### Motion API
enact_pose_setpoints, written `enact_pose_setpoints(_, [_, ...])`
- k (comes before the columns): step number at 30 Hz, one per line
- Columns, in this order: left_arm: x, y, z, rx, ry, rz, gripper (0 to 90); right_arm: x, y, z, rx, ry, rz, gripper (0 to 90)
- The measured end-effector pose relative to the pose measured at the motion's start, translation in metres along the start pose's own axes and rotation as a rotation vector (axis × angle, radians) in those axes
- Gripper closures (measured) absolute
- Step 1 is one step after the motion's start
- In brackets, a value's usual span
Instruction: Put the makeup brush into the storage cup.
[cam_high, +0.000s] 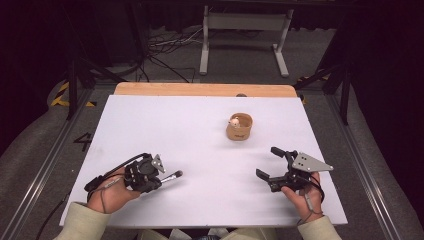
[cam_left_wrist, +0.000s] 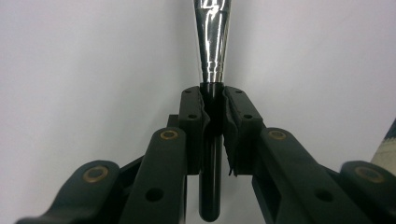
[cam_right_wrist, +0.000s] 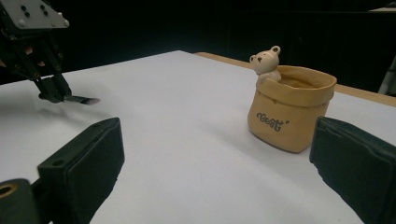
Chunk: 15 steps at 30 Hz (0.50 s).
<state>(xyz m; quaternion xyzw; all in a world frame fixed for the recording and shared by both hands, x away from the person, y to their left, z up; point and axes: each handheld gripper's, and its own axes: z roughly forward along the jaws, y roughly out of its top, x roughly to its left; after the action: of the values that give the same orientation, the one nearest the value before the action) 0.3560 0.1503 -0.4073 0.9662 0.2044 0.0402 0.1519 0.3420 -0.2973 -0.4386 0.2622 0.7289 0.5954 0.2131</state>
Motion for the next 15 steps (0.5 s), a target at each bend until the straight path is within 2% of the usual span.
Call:
enact_pose_setpoints(1, [0.0,0.0,0.0,0.0,0.0,0.0,79.0,0.0,0.0,0.0,0.0,0.0,0.0,3.7])
enact_pose_setpoints(2, [-0.001,0.001,-0.002,-0.025,0.003,0.001,79.0,0.0,0.0,0.0,0.0,0.0,-0.002,3.8])
enact_pose_setpoints(8, [-0.002,0.007,-0.012,-0.097,-0.001,-0.007,79.1,0.0,0.0,-0.001,-0.001,0.0,-0.002,3.8])
enact_pose_setpoints(15, [-0.001,0.01,-0.024,-0.289,-0.004,-0.007,79.1,0.0,0.0,-0.001,0.0,-0.001,-0.002,3.8])
